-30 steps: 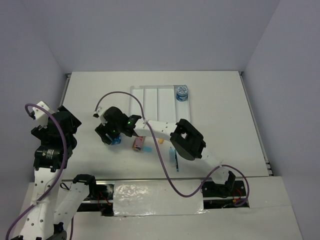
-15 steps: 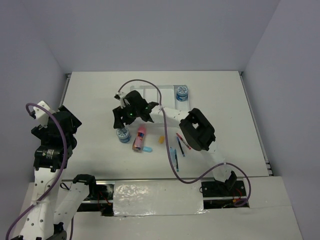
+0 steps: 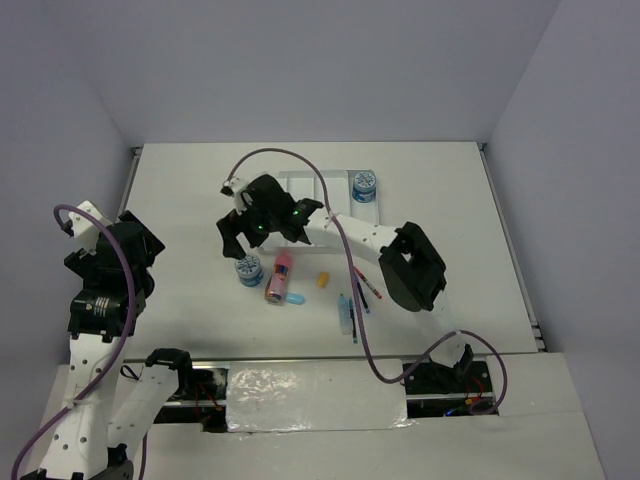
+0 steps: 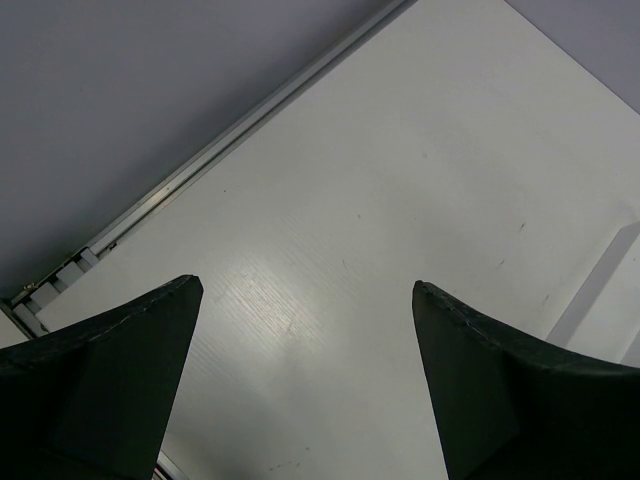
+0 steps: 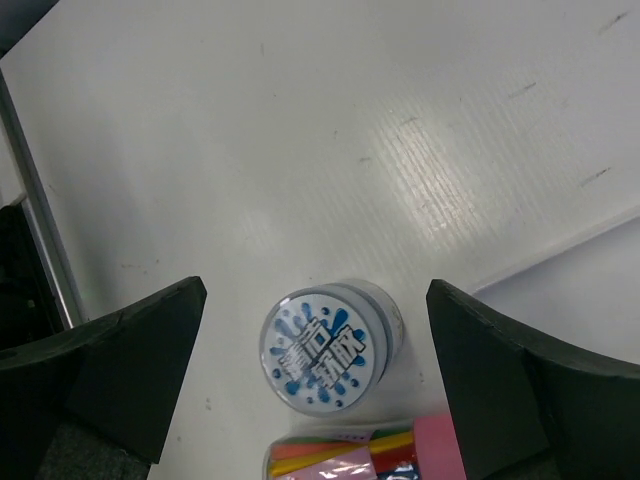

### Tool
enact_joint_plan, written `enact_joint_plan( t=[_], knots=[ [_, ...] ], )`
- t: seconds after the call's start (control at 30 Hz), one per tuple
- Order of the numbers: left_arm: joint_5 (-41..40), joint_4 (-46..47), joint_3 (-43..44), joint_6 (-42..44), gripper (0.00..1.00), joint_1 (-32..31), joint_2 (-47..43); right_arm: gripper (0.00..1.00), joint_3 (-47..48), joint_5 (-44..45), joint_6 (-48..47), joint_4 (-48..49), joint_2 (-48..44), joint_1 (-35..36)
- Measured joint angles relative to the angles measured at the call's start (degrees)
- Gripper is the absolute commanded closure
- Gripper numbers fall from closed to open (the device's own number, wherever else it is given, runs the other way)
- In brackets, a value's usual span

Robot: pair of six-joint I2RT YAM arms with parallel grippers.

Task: Sort the stationery into containers
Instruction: Pick up the stationery from the center of the board.

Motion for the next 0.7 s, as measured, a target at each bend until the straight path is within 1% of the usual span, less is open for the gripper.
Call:
enact_joint_plan(
  t=[0.13,0.33,0.5,0.7],
  knots=[
    [0.1,0.0,0.0,0.0,0.01,0.0,0.0,0.00,0.0,4.4,-3.0,-1.8,-2.7,2.7],
    [0.1,0.0,0.0,0.0,0.01,0.0,0.0,0.00,-0.1,12.2,-5.3,-6.0,-2.6,6.6],
    [0.2,0.0,0.0,0.0,0.01,0.0,0.0,0.00,-0.1,19.3,-6.1,-6.7,-1.5,8.4],
    [0.2,0.0,0.0,0.0,0.01,0.0,0.0,0.00,-0.1,22.2,-6.3,-7.6,0.6,8.6]
  ],
)
